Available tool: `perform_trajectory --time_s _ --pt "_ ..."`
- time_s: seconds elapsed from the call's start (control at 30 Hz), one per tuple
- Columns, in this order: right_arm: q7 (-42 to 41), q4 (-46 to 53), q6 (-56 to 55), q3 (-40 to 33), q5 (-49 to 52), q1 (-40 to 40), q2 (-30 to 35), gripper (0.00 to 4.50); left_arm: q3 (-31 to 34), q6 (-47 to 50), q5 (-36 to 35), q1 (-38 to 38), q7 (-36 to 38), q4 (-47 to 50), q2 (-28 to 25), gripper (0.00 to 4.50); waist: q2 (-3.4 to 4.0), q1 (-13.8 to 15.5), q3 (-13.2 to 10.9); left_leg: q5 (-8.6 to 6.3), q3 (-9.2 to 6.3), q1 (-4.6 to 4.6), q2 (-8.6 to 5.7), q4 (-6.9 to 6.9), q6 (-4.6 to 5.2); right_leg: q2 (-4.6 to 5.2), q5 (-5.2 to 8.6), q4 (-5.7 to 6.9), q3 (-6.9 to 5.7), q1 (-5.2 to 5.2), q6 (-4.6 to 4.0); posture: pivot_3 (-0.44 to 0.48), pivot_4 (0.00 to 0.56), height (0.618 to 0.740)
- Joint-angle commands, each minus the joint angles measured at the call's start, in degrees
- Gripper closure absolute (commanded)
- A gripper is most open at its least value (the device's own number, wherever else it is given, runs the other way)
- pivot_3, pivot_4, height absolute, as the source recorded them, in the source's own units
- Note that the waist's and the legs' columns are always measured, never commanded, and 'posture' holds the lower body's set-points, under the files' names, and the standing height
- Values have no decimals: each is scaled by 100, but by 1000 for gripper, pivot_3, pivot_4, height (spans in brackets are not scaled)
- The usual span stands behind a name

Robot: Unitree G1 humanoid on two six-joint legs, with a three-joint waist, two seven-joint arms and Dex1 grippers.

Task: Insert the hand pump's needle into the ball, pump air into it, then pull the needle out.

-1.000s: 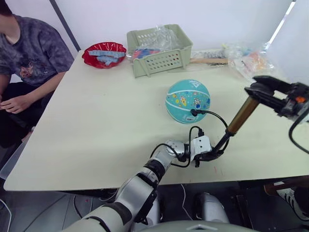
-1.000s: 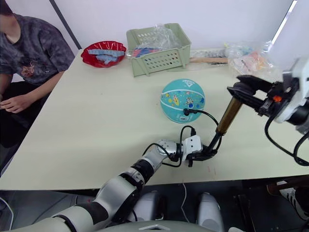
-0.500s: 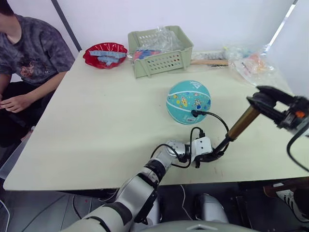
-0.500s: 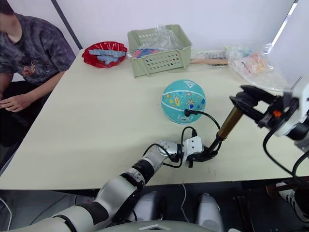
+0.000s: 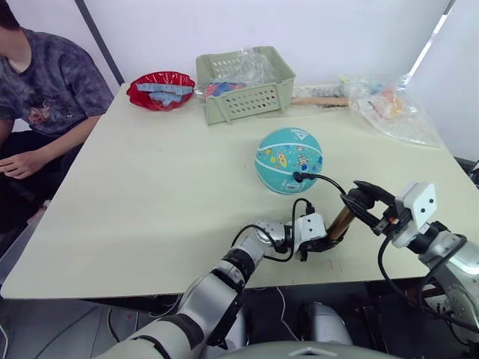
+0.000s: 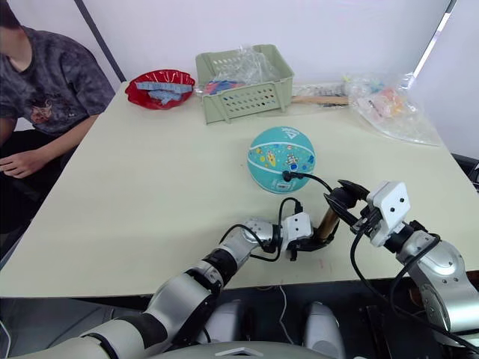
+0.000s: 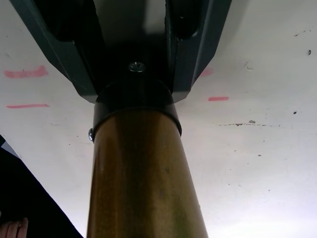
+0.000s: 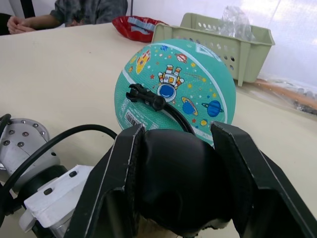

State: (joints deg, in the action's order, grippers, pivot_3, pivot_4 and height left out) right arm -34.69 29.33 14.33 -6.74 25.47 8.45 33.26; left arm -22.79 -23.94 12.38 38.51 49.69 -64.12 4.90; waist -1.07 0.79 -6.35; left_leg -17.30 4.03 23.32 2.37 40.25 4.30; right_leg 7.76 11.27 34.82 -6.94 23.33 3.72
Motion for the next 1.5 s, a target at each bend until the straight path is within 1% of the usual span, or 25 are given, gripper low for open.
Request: perform_trajectory --time_s 0.03,0.17,0.23,0.33,0.5,0.6,0.77,0.9,1.0,1.1,1.2,1.3,1.43,1.5 --pt "-58 -22 544 99 220 -65 46 2905 -204 178 292 -214 47 -365 -76 3372 3 -1 -2 0 0 0 0 0 0 0 0 0 0 0 -1 0 150 740" --pt "-99 206 867 -250 559 -428 273 2905 -207 172 301 -221 55 -374 -71 3372 22 6 -19 0 0 2 -1 0 0 2 -10 0 0 1 -16 0 150 740" --pt "-85 329 1222 -761 1125 -915 546 2905 -212 164 310 -221 57 -378 -65 3372 53 4 -46 0 0 4 -1 0 0 2 -10 -1 -1 2 -17 0 150 740" --pt "-142 249 1642 -1427 1710 -1433 981 2905 -223 157 314 -217 58 -380 -69 3372 74 10 -67 2 2 31 -12 5 2 13 -14 1 0 25 -15 0 150 740" --pt "-194 2 2101 -2168 2397 -1971 1503 2905 -232 162 304 -200 51 -396 -94 3372 69 31 -90 2 -3 40 -15 6 2 12 -14 0 -8 29 -17 0 150 740" --pt "-182 -126 2305 -2468 2777 -2280 1748 2905 -239 161 305 -199 50 -400 -90 3372 71 18 -104 2 1 40 -20 7 2 17 -15 1 -5 28 -15 0 150 740" --pt "-85 -234 2540 -2735 3223 -2740 2036 2905 -233 157 297 -200 59 -399 -91 3372 70 22 -110 2 -1 41 -20 7 2 17 -15 1 -6 29 -15 0 150 740" --pt "-89 -250 2508 -2837 3436 -2893 2006 2905 -235 158 297 -200 71 -399 -92 3372 71 23 -126 2 2 47 -22 8 2 19 -25 1 -4 29 3 0 150 740" --pt "-166 -174 2525 -2810 3413 -2703 2001 2905 -232 162 294 -198 75 -398 -90 3372 76 23 -136 2 2 47 -22 7 3 19 -26 1 -4 29 5 0 150 740" --pt "-387 -44 2379 -2552 2929 -2219 1986 2905 -227 169 290 -192 68 -397 -87 3372 76 32 -136 2 1 48 -22 7 2 18 -27 1 -6 29 6 0 150 740" --pt "-402 181 1992 -2010 2311 -1550 1567 2905 -222 177 285 -200 56 -392 -94 3372 60 27 -122 2 1 43 -21 6 2 16 -26 0 -6 26 7 0 150 740" --pt "-380 196 1692 -1645 1919 -1103 1241 2905 -230 180 292 -217 60 -385 -105 3372 38 6 -97 1 -5 35 -13 6 2 6 -25 0 -9 21 9 0 150 740" --pt "-401 115 1295 -1100 1379 -633 950 2905 -236 180 296 -230 69 -378 -115 3372 28 3 -64 2 -5 29 -4 7 2 0 -11 2 -7 21 18 0 150 740" --pt "-317 60 1097 -766 1137 -441 708 2905 -225 185 290 -228 66 -371 -121 3372 19 5 -45 1 -12 28 1 4 1 -9 -21 2 -10 20 3 0 150 740"
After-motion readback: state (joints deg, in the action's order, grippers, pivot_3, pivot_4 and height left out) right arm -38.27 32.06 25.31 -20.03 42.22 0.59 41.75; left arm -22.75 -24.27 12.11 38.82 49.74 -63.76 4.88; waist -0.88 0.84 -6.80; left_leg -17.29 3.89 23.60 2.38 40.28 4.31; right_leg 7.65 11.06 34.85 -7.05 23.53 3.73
